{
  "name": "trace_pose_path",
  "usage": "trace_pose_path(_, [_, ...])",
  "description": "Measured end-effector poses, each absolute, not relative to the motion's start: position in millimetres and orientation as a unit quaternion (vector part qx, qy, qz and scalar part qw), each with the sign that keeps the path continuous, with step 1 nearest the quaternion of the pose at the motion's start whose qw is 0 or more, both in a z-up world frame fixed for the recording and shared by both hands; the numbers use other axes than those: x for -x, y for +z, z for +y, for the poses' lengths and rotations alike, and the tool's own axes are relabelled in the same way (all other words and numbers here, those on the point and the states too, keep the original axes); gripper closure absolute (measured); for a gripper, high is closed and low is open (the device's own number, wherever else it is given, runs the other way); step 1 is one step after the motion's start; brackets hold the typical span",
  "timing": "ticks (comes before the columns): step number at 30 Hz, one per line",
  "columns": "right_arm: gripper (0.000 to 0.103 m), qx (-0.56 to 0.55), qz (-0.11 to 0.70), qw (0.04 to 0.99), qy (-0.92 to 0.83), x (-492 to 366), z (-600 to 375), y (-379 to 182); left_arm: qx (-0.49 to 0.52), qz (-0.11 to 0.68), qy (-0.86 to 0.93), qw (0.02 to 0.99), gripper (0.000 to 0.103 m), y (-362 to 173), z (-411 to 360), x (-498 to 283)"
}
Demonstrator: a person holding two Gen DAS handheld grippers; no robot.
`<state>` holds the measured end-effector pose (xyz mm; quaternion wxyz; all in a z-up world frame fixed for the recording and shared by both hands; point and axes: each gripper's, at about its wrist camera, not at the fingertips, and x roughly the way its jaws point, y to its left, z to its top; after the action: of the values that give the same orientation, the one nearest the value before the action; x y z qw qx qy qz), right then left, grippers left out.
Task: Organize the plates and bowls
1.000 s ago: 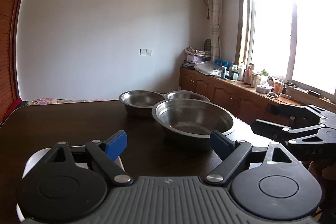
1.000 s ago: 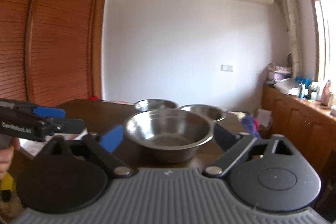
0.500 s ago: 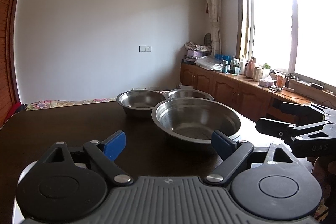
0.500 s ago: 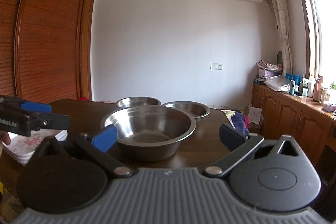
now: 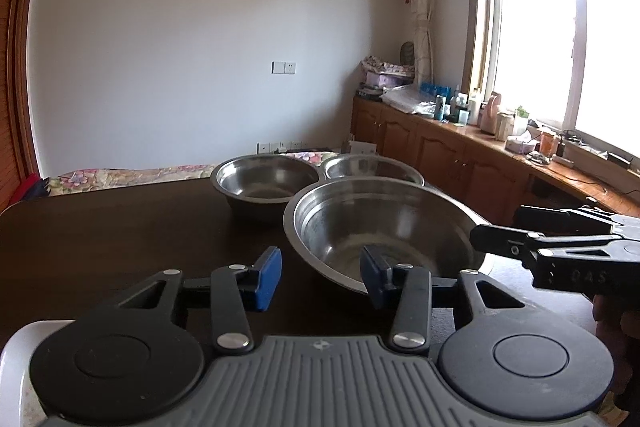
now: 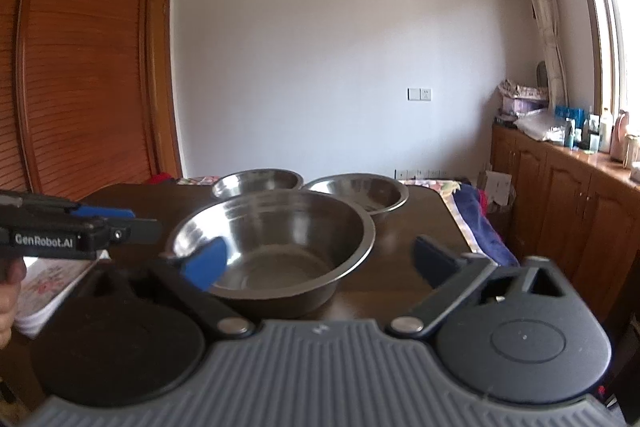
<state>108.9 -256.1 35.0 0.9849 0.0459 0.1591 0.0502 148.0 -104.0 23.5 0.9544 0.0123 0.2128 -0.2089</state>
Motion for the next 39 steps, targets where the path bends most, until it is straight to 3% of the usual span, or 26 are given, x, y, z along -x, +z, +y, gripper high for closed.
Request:
trace_pose_path(3, [0.028, -0.061, 0.172, 0.982, 0.05, -117.0, -262.3, 31.3, -0.018, 0.217, -0.207, 0.954, 0.03, 21.6, -107.9, -151.7])
trace_pose_path(5, [0.033, -0.071, 0.185, 0.979, 0.049, -124.4, -266.7, 28.2, -0.017, 0.228, -0.207, 0.951, 0.038, 20.4, -109.6, -156.1])
trace_pose_path(7, [0.038, -0.082, 0.2, 0.975, 0.055, -130.4, -268.2, 25.3, -0.006, 0.237, -0.207, 0.949, 0.039, 20.0, -109.8, -161.3])
trace_pose_path(15, [0.046, -0.107, 0.224, 0.966, 0.066, -143.1, -270.7, 25.4, 0.01, 0.261, -0.201, 0.944, 0.039, 18.0, -112.0, -176.6])
trace_pose_path(22, [0.072, -0.136, 0.24, 0.958, 0.072, -149.4, -277.8, 22.5, 0.034, 0.27, -0.207, 0.94, 0.045, 17.3, -106.5, -174.9])
trace_pose_path(39, [0.074, -0.184, 0.204, 0.957, 0.097, -96.8, -280.9, 23.9, 0.054, 0.22, -0.241, 0.944, 0.044, 25.2, -81.1, -99.3])
